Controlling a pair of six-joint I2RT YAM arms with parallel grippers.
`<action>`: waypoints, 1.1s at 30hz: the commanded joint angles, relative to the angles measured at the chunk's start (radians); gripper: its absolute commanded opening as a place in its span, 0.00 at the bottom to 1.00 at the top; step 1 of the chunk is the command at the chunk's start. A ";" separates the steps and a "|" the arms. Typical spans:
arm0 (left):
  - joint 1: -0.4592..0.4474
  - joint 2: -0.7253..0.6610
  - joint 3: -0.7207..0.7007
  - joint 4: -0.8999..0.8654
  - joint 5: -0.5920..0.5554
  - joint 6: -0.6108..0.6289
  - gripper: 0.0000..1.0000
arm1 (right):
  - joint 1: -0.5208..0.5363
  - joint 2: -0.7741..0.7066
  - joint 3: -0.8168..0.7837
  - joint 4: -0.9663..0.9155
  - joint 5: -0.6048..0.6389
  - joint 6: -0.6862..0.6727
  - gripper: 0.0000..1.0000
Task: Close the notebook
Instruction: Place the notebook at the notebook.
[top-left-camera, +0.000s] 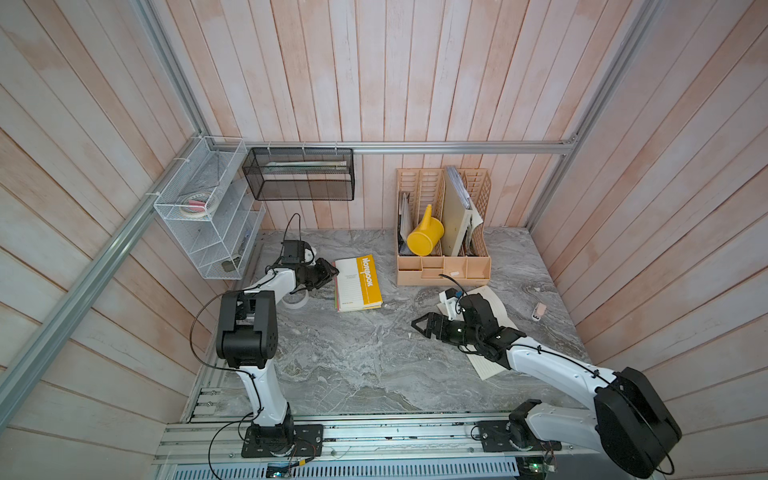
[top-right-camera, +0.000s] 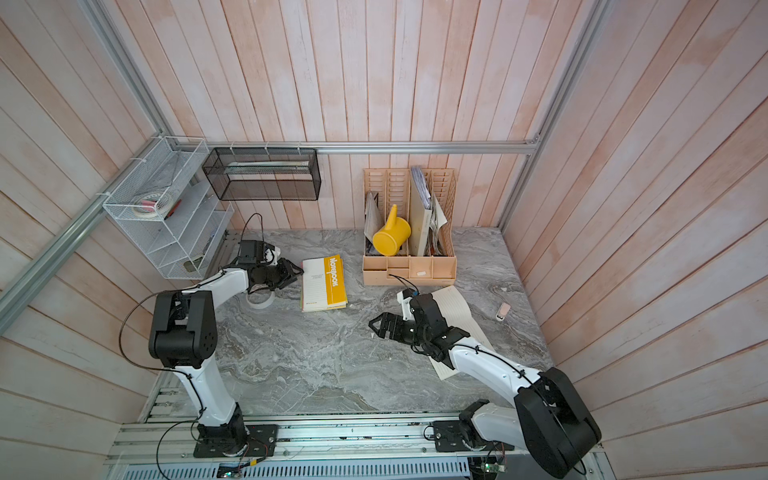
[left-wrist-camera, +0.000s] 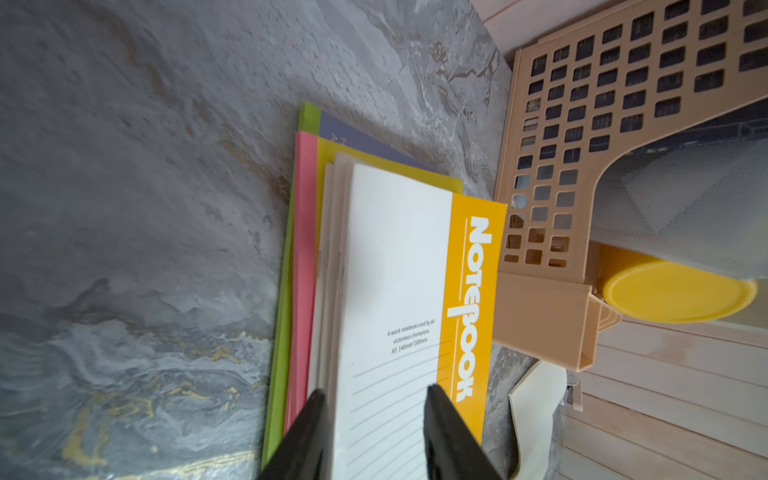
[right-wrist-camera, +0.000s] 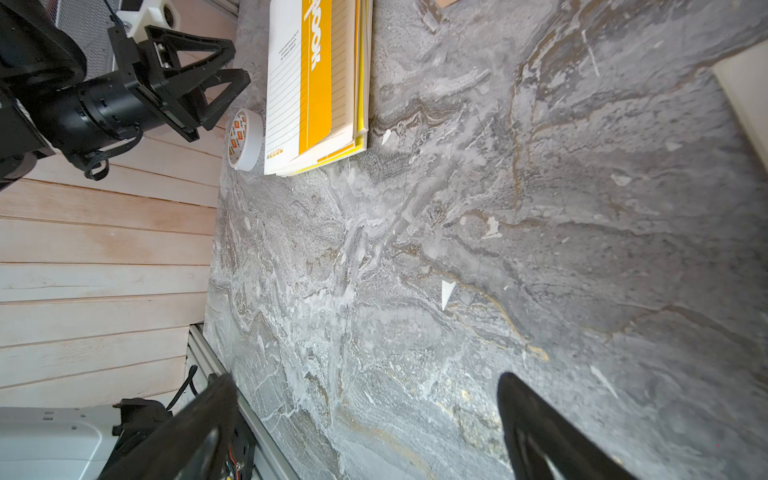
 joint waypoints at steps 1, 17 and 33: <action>0.005 -0.094 0.002 -0.055 -0.121 0.048 0.47 | -0.007 -0.011 0.005 -0.008 -0.007 -0.004 0.98; -0.203 -0.293 -0.286 0.492 0.421 -0.223 0.61 | -0.132 -0.131 -0.057 -0.084 0.034 -0.019 0.98; -0.527 -0.014 -0.241 0.556 0.230 -0.296 0.61 | -0.458 -0.344 -0.202 -0.315 0.088 -0.030 0.98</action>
